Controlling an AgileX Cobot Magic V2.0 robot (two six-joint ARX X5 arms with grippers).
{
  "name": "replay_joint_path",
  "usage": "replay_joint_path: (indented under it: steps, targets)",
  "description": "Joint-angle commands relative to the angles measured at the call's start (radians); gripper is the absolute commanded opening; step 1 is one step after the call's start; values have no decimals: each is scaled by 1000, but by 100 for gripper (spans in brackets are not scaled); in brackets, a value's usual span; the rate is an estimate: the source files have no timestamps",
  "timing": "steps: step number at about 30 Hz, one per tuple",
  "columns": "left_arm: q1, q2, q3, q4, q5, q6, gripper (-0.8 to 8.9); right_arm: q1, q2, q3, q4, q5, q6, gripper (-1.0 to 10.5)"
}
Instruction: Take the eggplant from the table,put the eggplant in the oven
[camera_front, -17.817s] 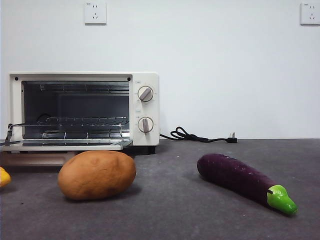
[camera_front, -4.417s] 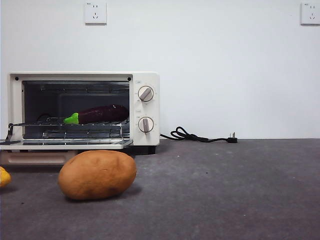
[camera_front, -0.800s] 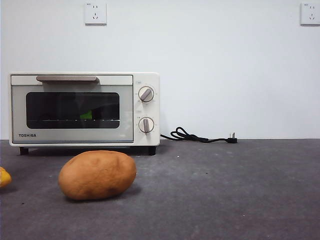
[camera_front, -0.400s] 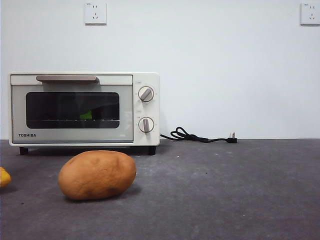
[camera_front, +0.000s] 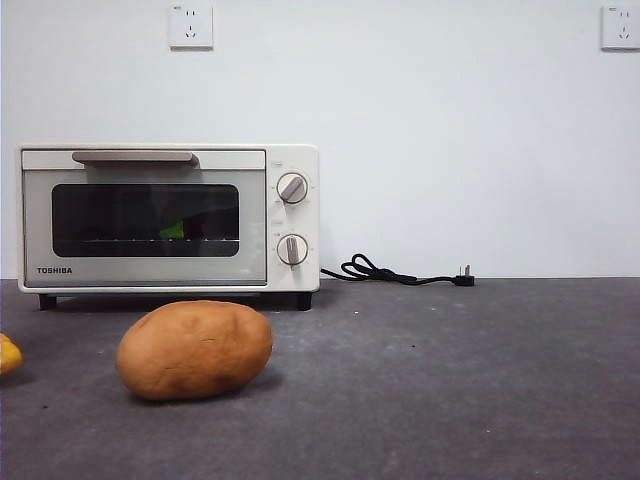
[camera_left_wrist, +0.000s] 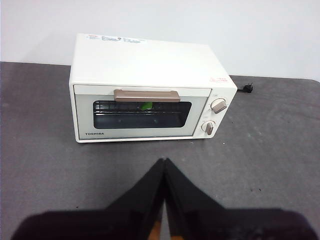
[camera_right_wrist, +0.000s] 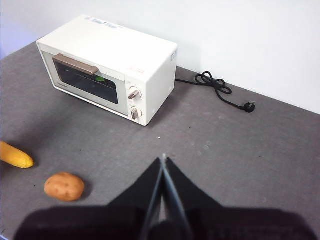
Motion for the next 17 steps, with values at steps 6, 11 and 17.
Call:
replay_joint_path:
  steps: [6, 11, 17]
  targets:
    - [-2, -2, -2, -24, 3, -7, -4, 1, 1, -1, -23, 5, 10, 1]
    - [-2, 5, -2, -45, 3, -4, -4, 1, 1, -1, -23, 6, 10, 1]
    - [-2, 12, -2, -45, 3, 32, -4, 1, 1, -1, -23, 5, 10, 1]
